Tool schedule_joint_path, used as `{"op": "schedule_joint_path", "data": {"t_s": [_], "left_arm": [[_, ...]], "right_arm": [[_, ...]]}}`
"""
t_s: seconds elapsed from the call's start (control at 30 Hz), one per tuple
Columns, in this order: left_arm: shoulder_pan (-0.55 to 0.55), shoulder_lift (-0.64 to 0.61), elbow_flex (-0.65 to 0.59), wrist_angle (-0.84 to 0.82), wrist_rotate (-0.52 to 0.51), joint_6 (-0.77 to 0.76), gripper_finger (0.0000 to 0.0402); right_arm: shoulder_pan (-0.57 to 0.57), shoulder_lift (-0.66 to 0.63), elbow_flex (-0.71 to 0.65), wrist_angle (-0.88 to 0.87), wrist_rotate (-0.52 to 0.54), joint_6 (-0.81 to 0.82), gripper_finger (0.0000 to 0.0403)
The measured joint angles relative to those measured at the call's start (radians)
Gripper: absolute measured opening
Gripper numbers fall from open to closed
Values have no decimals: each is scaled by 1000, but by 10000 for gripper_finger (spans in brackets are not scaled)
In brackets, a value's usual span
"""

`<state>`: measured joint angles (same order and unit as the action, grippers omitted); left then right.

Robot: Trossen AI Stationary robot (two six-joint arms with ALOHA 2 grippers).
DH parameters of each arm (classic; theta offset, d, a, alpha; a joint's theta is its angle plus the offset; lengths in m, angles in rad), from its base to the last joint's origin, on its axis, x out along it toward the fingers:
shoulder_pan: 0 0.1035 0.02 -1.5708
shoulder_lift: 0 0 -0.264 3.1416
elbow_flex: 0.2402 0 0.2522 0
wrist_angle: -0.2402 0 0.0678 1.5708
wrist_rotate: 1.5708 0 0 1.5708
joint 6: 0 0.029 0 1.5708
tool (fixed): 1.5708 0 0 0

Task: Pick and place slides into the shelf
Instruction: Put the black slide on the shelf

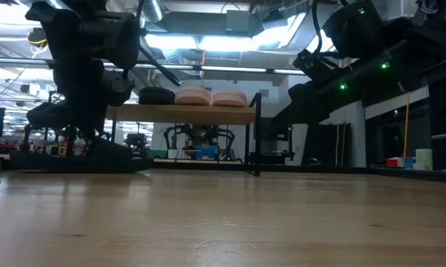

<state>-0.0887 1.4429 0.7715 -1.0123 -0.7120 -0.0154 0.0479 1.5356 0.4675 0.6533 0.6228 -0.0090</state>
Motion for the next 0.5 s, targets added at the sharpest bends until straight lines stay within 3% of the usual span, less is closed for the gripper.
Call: {"op": "schedule_joint_path", "data": {"t_s": [0.5], "left_arm": [[72,0,0,58,0,2,102]], "right_arm": [[0,0,0,0,0,0,23]]}}
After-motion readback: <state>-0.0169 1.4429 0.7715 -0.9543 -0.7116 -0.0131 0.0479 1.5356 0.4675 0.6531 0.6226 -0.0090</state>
